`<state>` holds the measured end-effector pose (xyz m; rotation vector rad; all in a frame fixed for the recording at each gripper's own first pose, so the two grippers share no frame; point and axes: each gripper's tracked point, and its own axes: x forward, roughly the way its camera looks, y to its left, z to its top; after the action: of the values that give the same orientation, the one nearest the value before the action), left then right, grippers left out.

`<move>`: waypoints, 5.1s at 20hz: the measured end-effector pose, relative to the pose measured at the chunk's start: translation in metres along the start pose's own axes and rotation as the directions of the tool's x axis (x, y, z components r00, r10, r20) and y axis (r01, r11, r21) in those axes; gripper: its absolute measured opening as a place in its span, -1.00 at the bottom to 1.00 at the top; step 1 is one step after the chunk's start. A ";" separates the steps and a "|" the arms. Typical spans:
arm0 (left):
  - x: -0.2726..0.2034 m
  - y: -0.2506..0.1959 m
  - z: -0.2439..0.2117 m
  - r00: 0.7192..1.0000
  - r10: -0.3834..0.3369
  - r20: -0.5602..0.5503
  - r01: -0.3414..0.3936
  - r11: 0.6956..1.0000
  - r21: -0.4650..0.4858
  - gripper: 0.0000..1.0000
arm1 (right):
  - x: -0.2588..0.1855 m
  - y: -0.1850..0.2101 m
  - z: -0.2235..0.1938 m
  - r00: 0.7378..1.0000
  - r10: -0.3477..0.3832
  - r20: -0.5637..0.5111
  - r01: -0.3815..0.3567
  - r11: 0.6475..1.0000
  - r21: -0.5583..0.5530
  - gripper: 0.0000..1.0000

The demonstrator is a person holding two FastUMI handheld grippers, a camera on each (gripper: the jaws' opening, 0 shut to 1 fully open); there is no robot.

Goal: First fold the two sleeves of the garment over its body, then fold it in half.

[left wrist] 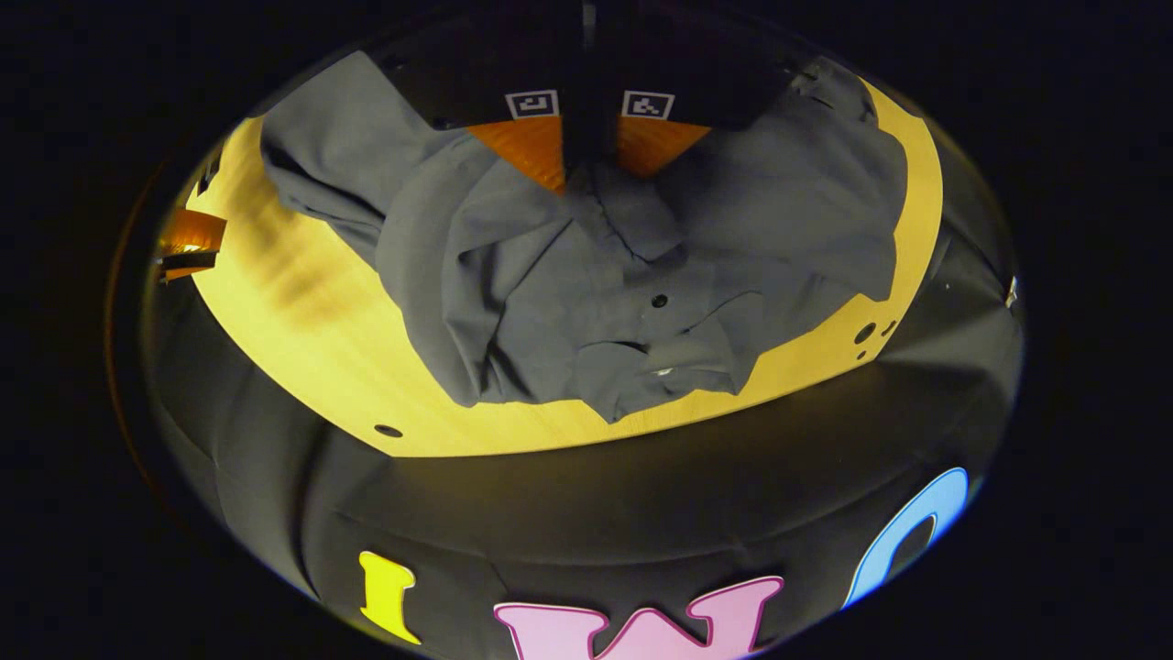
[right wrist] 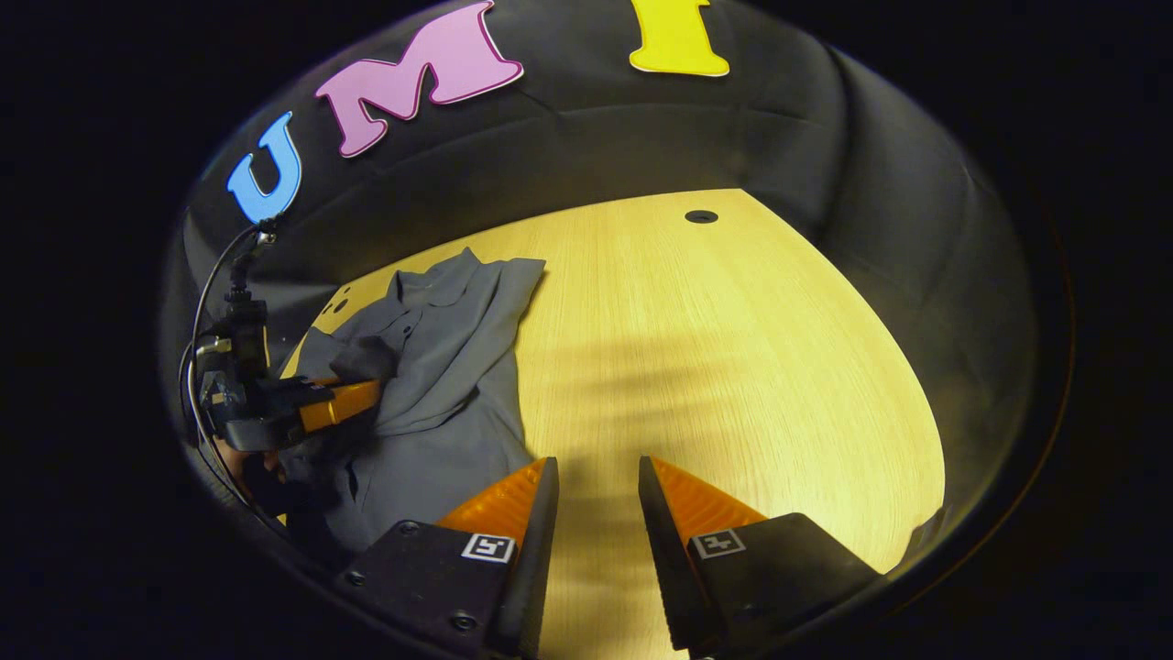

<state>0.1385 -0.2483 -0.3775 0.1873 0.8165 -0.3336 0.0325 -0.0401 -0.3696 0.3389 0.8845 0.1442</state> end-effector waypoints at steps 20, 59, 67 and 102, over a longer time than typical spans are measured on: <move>-0.098 0.002 0.019 0.959 -0.225 0.170 0.236 0.971 -0.046 0.54 | -0.031 0.059 -0.021 0.997 0.077 -0.004 -0.077 0.997 -0.020 0.58; -0.153 0.138 -0.222 0.979 -0.076 -0.191 0.063 0.995 -0.074 0.33 | -0.040 0.108 -0.165 0.957 -0.111 -0.269 0.055 0.977 -0.206 0.73; -0.179 0.146 -0.183 0.985 -0.149 -0.091 0.123 0.962 -0.244 -0.82 | -0.054 0.128 -0.152 0.971 0.048 -0.233 -0.051 0.999 -0.007 -0.89; -0.065 0.250 0.153 0.938 0.054 0.342 0.081 0.926 -0.368 -0.86 | 0.072 0.166 0.225 0.931 0.176 0.320 -0.181 0.983 -0.011 -0.90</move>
<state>0.2913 -0.0453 -0.2176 -0.2361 0.5167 -0.2072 0.2556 0.0821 -0.2326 0.4464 0.5326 0.2424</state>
